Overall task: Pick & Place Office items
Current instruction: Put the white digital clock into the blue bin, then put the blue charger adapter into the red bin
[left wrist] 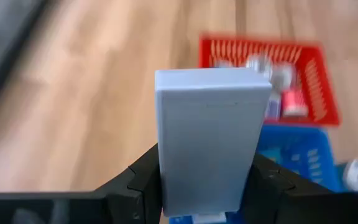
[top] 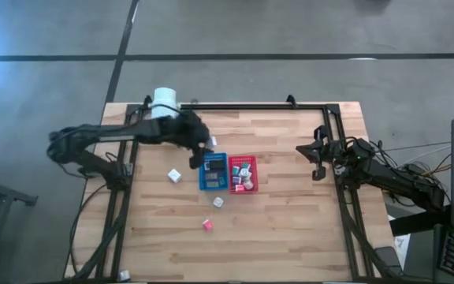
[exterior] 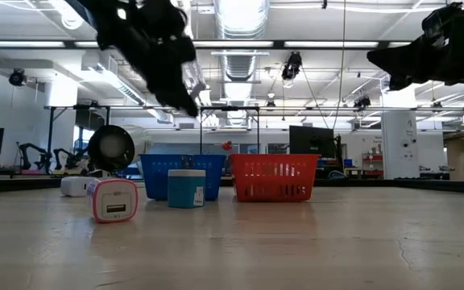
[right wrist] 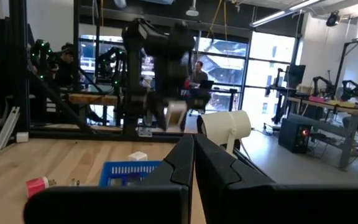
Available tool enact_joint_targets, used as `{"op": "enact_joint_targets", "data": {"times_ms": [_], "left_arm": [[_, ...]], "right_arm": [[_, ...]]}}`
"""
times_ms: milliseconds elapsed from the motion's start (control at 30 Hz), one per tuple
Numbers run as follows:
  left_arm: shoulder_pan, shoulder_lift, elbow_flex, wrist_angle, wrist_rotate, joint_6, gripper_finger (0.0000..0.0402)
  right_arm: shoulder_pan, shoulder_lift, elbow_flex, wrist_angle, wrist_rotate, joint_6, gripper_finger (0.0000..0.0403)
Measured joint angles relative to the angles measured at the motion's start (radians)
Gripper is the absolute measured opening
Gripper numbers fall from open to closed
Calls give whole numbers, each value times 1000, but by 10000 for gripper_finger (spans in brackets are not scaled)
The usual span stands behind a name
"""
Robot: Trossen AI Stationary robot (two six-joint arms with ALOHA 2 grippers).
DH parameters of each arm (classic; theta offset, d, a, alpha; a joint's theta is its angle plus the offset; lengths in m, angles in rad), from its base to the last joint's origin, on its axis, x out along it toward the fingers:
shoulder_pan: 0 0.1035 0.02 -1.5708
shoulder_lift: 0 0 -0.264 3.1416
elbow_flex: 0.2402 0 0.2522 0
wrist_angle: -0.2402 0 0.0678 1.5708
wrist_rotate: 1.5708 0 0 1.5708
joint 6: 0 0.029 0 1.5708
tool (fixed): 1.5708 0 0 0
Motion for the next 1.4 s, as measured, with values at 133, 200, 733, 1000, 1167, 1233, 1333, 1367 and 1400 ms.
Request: {"op": "enact_joint_targets", "data": {"times_ms": [133,200,733,1000,1167,1233,1333,1367,1400], "left_arm": [[-26,121,-2,-11,5,-3,154],[-41,160,-2,-11,6,-3,154],[-95,299,0,-3,6,-3,154],[-95,305,1,-2,6,-4,170],[-97,305,0,-3,11,-11,252],[-97,305,0,-3,11,-14,263],[-97,305,0,-3,10,-14,262],[-97,305,0,-3,9,-15,259],[-96,302,-1,-3,9,-14,256]], "right_arm": [[0,0,0,-1,-1,2,8],[0,0,0,-3,-1,2,8],[0,0,0,-4,-2,2,8],[0,0,0,-5,-1,0,8],[0,0,0,-5,-1,0,8],[0,0,0,-5,-1,0,8],[0,0,0,-5,-1,-1,8],[0,0,0,-5,-1,-1,8],[0,0,0,-5,-1,-1,8]]}}
